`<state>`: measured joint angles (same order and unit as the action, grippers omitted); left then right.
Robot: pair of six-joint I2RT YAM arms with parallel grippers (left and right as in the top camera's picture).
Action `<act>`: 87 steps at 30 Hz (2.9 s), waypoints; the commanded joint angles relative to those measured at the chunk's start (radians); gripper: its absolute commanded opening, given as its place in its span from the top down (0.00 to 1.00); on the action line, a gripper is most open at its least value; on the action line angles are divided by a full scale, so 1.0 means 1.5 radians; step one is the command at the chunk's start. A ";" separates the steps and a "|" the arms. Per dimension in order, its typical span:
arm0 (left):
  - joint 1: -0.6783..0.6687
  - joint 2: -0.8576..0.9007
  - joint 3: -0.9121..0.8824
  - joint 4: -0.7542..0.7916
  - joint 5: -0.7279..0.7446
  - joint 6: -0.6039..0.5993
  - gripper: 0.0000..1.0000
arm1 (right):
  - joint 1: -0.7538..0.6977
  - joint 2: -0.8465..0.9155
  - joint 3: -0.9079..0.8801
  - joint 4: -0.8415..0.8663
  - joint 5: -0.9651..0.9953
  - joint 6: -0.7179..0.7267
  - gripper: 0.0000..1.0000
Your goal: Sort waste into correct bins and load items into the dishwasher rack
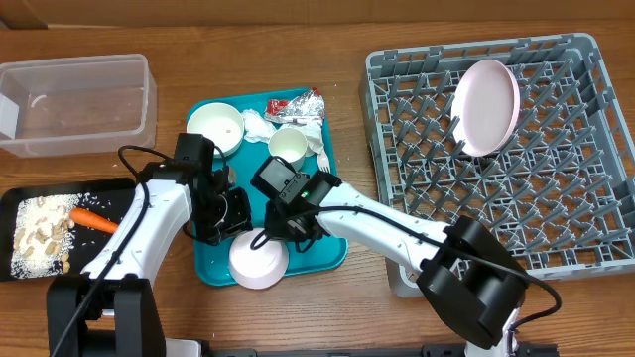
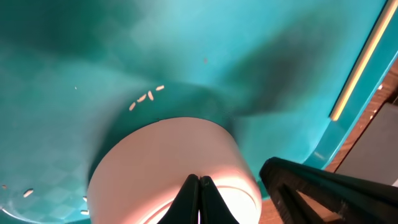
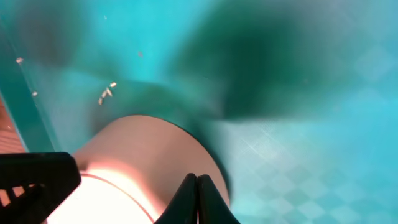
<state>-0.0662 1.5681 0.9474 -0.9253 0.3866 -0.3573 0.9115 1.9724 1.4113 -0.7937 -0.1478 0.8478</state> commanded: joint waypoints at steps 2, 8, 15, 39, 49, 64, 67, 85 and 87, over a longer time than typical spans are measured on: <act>-0.004 -0.011 -0.009 -0.016 0.020 0.035 0.96 | 0.002 -0.097 -0.003 -0.037 0.057 -0.007 0.96; -0.004 -0.011 -0.009 -0.036 0.038 0.058 0.96 | 0.002 -0.199 -0.003 -0.094 0.103 -0.007 0.96; -0.004 -0.013 -0.009 -0.060 0.069 0.084 0.96 | 0.002 -0.318 -0.003 -0.161 0.155 -0.005 0.87; -0.018 -0.021 0.005 0.033 -0.079 0.008 0.96 | 0.007 -0.383 -0.003 -0.245 0.177 -0.004 0.64; -0.019 -0.021 -0.041 0.009 -0.067 -0.004 0.96 | 0.055 -0.383 -0.003 -0.243 0.166 -0.002 0.09; -0.007 -0.022 -0.001 -0.003 -0.056 -0.004 0.96 | 0.098 -0.383 -0.037 -0.272 0.127 0.093 0.00; 0.003 -0.022 0.048 -0.027 -0.057 -0.004 0.96 | 0.117 -0.382 -0.077 -0.235 0.105 0.143 0.00; 0.040 -0.021 0.145 -0.092 -0.093 -0.004 0.36 | 0.126 -0.380 -0.340 0.136 -0.021 0.546 0.00; 0.040 -0.021 0.145 -0.096 -0.093 -0.004 0.36 | 0.126 -0.380 -0.358 0.137 -0.020 0.579 0.00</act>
<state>-0.0124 1.5593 1.1477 -1.0622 0.2535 -0.3653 1.0946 1.4082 0.9134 -0.5919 -0.1619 1.5986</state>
